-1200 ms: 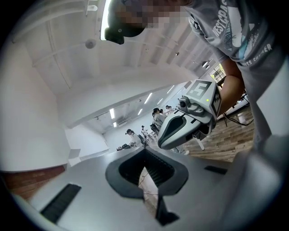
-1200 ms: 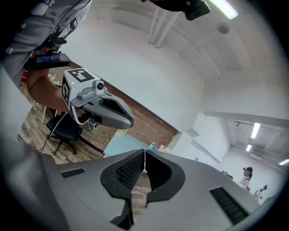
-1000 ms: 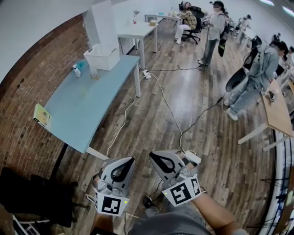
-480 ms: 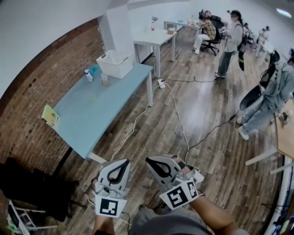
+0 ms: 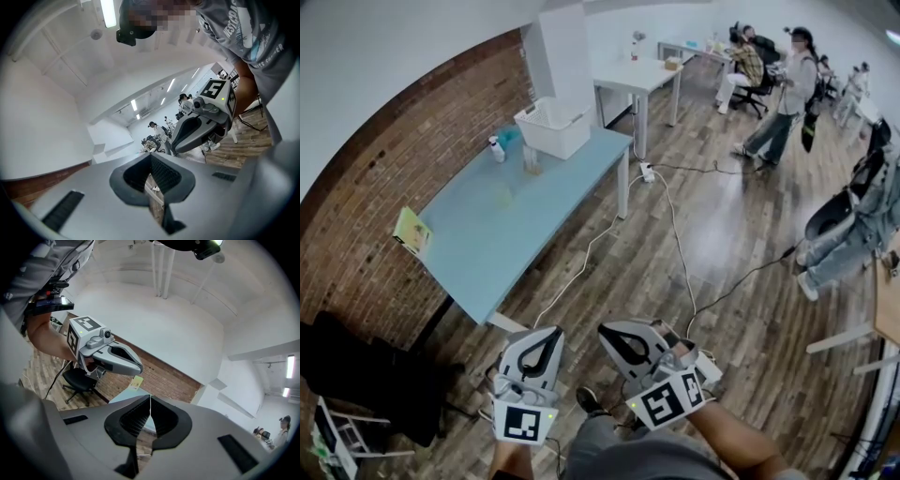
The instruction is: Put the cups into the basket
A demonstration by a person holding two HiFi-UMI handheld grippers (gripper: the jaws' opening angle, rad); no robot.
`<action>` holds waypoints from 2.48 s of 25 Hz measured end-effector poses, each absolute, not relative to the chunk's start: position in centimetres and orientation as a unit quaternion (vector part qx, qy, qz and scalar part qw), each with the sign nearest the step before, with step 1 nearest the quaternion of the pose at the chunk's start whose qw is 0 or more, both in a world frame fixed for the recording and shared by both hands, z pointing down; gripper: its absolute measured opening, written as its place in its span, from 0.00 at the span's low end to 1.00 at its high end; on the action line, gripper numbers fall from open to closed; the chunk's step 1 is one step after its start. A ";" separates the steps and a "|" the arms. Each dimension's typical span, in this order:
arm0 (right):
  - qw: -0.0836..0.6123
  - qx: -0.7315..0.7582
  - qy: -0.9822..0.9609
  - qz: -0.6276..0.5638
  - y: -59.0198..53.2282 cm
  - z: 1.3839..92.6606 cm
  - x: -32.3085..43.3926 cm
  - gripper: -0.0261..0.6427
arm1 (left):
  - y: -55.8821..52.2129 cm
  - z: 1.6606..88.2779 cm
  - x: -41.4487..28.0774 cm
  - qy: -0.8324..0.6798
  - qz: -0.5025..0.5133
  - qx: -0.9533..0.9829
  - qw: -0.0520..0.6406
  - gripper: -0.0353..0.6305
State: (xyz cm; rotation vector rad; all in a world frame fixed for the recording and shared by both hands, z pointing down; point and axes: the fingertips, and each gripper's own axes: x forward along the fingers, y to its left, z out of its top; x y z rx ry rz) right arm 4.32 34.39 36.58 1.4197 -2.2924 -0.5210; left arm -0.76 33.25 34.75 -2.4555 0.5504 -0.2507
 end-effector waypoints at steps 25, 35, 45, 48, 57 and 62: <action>0.223 0.518 -0.799 -0.209 15.2 36.6 -1.4 0.06 | 14.0 34.9 -7.4 0.203 -0.102 -0.916 0.332 0.05; 0.193 0.467 -0.832 -0.229 7.7 35.1 3.1 0.06 | 7.2 33.1 -2.9 0.265 -0.119 -0.895 0.339 0.05; 0.173 0.407 -0.864 -0.239 2.6 35.2 7.7 0.06 | 3.2 32.8 1.5 0.332 -0.147 -0.869 0.337 0.05; 0.170 0.395 -0.871 -0.236 2.0 35.5 7.7 0.06 | 2.8 33.2 1.7 0.342 -0.153 -0.867 0.330 0.05; 0.176 0.385 -0.877 -0.226 -1.1 36.5 5.6 0.06 | -0.1 34.3 -0.3 0.345 -0.157 -0.870 0.315 0.05; 0.179 0.401 -0.870 -0.225 -4.5 36.2 3.8 0.06 | -3.8 33.9 -2.3 0.333 -0.149 -0.874 0.320 0.05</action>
